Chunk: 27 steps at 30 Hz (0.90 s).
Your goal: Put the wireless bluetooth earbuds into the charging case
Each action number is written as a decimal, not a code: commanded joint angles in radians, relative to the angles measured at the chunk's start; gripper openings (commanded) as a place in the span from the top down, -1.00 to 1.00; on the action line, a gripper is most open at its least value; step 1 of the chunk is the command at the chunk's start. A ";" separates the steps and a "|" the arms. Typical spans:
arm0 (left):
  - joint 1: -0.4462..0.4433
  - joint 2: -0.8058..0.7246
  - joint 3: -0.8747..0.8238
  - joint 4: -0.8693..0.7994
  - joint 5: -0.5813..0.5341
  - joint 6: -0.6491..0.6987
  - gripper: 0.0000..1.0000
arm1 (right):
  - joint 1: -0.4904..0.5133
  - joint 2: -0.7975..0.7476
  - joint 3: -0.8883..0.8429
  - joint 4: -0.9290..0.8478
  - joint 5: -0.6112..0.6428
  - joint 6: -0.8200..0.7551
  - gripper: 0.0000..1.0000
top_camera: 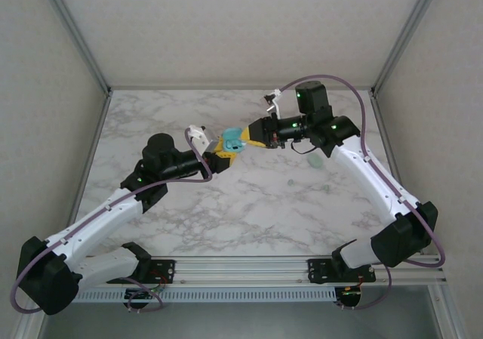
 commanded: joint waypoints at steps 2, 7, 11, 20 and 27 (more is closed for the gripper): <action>0.004 -0.001 0.035 0.013 0.032 0.000 0.43 | 0.015 0.017 0.010 0.029 0.006 0.008 0.59; 0.004 -0.006 0.038 0.022 0.037 -0.013 0.43 | 0.017 0.027 0.003 0.015 0.028 -0.009 0.59; 0.002 -0.009 0.040 0.022 0.044 -0.017 0.43 | 0.018 0.033 -0.001 0.004 0.045 -0.025 0.59; -0.003 -0.012 0.040 0.041 0.046 -0.035 0.43 | 0.018 0.042 -0.006 -0.028 0.055 -0.058 0.58; -0.006 -0.010 0.043 0.050 0.037 -0.049 0.43 | 0.020 0.040 -0.016 -0.023 0.036 -0.058 0.58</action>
